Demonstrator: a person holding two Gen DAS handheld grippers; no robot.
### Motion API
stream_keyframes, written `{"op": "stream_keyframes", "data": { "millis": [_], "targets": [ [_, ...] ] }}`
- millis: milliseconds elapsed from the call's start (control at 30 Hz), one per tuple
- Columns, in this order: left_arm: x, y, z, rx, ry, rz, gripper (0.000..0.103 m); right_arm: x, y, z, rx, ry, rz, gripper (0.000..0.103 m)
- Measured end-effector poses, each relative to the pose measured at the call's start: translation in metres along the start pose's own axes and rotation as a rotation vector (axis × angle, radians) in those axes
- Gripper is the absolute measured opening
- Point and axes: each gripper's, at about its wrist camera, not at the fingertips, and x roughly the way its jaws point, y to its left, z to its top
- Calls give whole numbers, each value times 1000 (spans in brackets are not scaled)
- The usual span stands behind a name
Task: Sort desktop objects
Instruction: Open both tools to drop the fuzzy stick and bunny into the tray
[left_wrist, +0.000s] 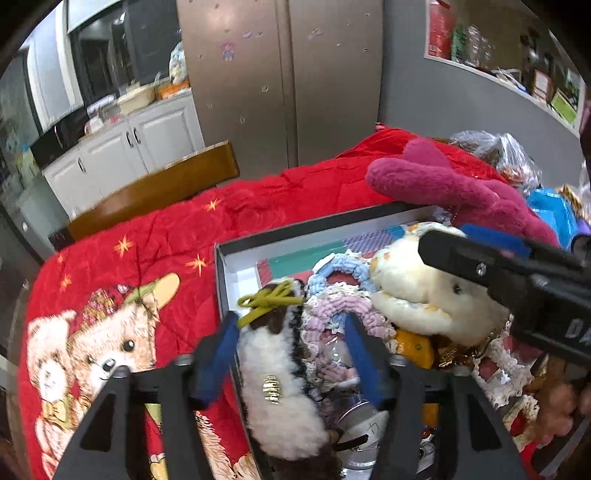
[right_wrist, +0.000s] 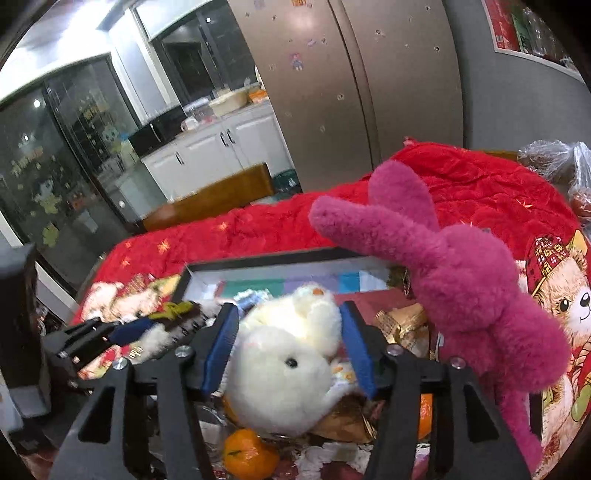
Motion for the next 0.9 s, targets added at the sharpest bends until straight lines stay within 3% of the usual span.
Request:
{"op": "stream_keyframes", "data": {
  "millis": [200,467,700,900],
  "targets": [
    [-17,-9,4,25,-68,18,72,-23,11,6,-36,-64,10,86],
    [-47,-10,12,8,-184,64,75,-39,22,10,-60,-98,28,93],
    [-72,-6,17,-14,-261,58,78,-62,33,12,-83,-152,29,101],
    [-89,-2,19,-49,-283,-75,78,-89,49,14,-132,-179,76,103]
  ]
}}
